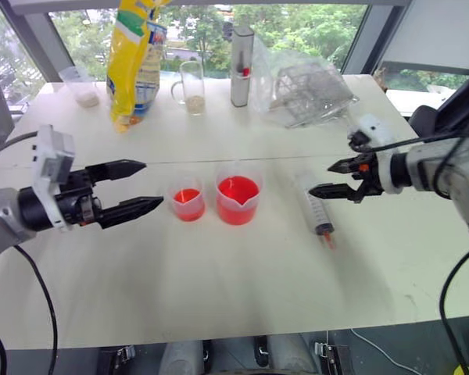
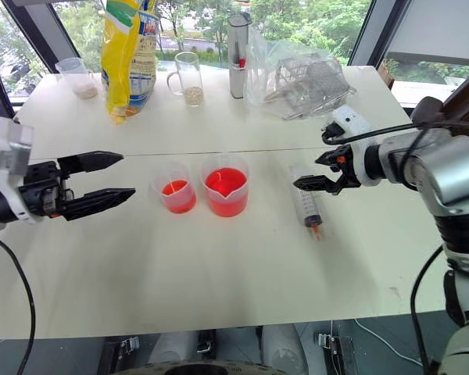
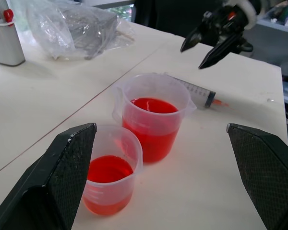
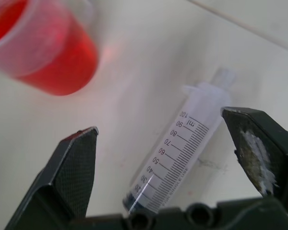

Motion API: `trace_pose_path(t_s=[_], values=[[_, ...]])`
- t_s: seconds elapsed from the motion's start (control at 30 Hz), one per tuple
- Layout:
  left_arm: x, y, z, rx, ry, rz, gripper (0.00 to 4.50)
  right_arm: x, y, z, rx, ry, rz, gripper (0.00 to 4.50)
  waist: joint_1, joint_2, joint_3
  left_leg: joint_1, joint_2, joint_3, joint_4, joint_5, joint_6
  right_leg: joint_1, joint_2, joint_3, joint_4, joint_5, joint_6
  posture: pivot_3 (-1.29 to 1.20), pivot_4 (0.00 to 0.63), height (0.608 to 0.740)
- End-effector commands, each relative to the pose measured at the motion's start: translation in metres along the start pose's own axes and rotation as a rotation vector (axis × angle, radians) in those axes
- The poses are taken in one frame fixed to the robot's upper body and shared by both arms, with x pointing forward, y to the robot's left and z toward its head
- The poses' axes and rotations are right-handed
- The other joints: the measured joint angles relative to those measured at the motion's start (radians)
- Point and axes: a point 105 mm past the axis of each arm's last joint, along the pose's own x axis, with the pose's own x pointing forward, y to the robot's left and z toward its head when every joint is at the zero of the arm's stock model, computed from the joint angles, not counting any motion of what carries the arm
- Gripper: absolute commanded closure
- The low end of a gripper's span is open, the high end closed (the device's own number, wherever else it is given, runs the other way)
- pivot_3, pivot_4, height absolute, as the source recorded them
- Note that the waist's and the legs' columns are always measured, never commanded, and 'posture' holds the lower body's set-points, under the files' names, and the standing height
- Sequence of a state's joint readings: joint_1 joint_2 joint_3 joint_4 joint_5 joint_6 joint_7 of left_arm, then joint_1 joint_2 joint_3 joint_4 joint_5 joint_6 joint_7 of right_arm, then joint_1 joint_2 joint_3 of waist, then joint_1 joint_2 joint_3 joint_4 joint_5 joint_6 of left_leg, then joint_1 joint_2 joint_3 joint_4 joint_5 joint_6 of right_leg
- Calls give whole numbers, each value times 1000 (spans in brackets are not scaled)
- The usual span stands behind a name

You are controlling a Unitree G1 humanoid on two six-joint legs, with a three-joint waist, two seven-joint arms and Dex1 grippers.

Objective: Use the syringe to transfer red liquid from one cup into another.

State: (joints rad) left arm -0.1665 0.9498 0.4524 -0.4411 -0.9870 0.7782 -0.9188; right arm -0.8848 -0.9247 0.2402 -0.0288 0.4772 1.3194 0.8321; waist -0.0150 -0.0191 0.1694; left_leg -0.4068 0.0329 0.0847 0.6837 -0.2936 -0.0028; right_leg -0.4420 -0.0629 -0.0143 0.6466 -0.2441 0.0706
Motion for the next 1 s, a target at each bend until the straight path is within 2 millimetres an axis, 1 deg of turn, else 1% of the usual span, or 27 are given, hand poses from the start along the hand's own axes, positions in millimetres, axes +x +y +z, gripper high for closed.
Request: trace_pose_path(t_s=[0.03, 0.17, 0.33, 0.4, 0.53, 0.6, 0.67, 0.77, 0.83, 0.93, 1.0], values=[[3, -2, 4, 39, -20, -2, 0, 3, -22, 3, 139, 74, -135, 23, -2, 0, 0, 0, 0, 0, 0, 0, 0, 0, 0, 0, 0, 0, 0, 0, 150, 740], [6, -5, 3, 39, -30, -7, 0, 10, -25, 3, 176, 173, -173, 23, 2, 0, 0, -1, 0, 0, 0, 0, 0, -1, 0, 0, 0, 2, 3, 0, 150, 740], [9, -10, 3, 49, -36, -20, 0, 20, -15, -2, 217, 245, -131, 23, 1, 0, 0, -1, 0, 0, 0, -1, 1, -1, 0, 0, 0, 2, 3, 0, 150, 740], [9, -11, 4, 54, -36, -22, 0, 24, -11, -6, 234, 278, -109, 23, 1, 0, 0, -1, 0, 0, 0, -1, 1, -1, 0, 0, 0, 2, 3, 0, 150, 740], [10, -12, 6, 62, -38, -20, 0, 37, -2, -26, 262, 365, -83, 23, 0, 0, 0, -1, 0, 0, 0, -1, 1, -1, 0, 0, 0, 2, 3, 0, 150, 740], [11, -12, 5, 61, -40, -20, 0, 44, -1, -32, 288, 385, -76, 23, 0, 0, 0, -1, 0, 0, 0, -1, 1, -1, 0, 0, 0, 2, 3, 0, 150, 740], [12, -13, 5, 60, -42, -21, 0, 49, -2, -35, 327, 394, -82, 23, -3, -1, 0, -1, 0, 0, 0, -1, 1, -1, 0, 0, 0, 2, 4, 0, 150, 740], [13, -13, 5, 59, -45, -21, 0, 55, -2, -37, 332, 402, -94, 23, -3, -3, -2, 0, 0, 0, 0, 0, 1, 0, 1, 0, 1, 2, 3, 0, 150, 740], [14, -13, 5, 60, -47, -20, 0, 58, -2, -42, 344, 413, -103, 23, -4, -4, -3, 1, 0, 0, 0, 0, 1, 1, 1, 0, 1, 2, 3, 0, 150, 740], [14, -13, 6, 62, -49, -18, 0, 62, -5, -46, 348, 414, -117, 811, -4, -6, -4, 3, 0, 0, 0, 0, 0, 3, 1, 0, 0, 2, 2, 0, 150, 740], [15, -12, 6, 62, -49, -16, 0, 63, -5, -46, 335, 408, -122, 1714, -4, -6, -4, 4, 0, 0, 0, 0, 0, 5, 1, 0, 0, 2, 2, 0, 150, 740]])
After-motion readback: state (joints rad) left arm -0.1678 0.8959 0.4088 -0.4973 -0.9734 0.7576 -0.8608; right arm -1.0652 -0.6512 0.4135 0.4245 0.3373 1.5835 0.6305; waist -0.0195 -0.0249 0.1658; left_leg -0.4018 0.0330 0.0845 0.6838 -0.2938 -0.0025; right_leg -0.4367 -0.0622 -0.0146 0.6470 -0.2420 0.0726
